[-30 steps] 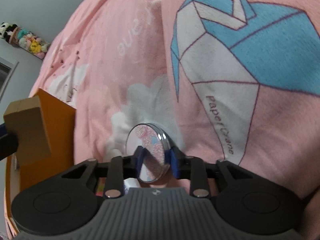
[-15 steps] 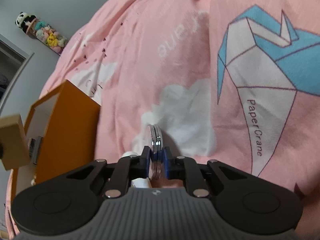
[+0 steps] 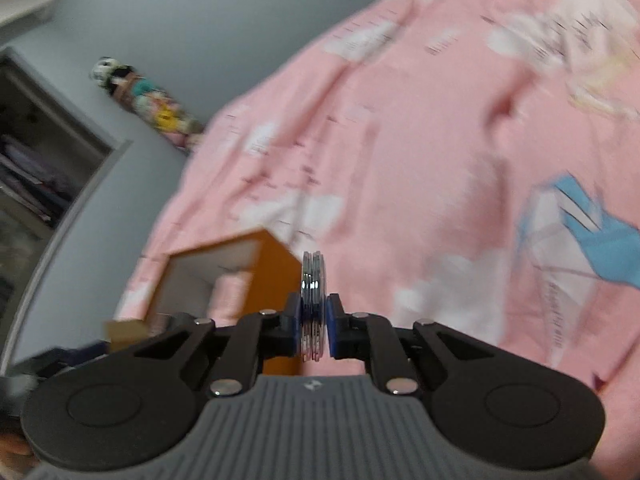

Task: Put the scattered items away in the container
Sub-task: 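Lift and carry the tan cube and compact mirror over the storage box, then lower the tan cube and compact mirror into the storage box, open both grippers, then move both grippers out of the box toward the pompom and lotion tube, then grasp the pink-green pompom with the left gripper while the right grasps the white lotion tube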

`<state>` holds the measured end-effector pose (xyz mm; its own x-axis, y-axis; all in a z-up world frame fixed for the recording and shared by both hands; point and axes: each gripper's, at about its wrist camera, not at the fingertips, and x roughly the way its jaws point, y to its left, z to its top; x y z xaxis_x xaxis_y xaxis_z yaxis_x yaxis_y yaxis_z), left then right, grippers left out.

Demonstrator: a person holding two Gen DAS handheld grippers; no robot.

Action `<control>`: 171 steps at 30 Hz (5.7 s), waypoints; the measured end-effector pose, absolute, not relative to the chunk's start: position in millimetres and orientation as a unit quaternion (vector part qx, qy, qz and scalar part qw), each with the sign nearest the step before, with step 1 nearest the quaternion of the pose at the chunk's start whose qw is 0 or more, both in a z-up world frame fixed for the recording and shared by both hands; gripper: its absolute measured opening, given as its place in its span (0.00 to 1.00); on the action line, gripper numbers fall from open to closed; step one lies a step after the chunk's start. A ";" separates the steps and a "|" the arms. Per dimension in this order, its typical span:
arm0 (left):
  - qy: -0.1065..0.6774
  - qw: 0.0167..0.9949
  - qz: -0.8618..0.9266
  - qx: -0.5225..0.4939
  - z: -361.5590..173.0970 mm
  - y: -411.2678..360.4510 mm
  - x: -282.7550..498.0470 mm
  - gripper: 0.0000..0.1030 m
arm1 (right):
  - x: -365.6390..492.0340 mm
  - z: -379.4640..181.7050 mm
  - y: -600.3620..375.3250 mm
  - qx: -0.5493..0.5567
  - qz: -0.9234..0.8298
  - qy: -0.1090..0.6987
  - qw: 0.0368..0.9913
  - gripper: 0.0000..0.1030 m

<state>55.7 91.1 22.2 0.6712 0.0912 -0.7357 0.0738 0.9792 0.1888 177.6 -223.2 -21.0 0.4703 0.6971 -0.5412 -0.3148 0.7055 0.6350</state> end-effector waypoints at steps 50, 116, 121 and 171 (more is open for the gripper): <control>0.405 0.906 -0.010 0.123 16.0 134.7 47.2 0.66 | 183.2 -88.7 47.6 -0.070 0.358 0.529 0.766 0.31; 0.565 0.820 -0.003 0.091 -37.7 95.7 154.1 0.67 | 171.8 -38.6 -107.2 0.077 0.291 0.404 0.864 0.45; 0.527 0.846 -0.018 0.075 -15.0 90.8 133.3 0.67 | 167.7 -35.6 -108.0 0.070 0.296 0.400 0.865 0.47; 0.412 0.902 -0.079 0.101 -54.2 -51.9 45.2 0.63 | 128.4 -78.4 -230.2 0.056 0.162 0.396 0.902 0.73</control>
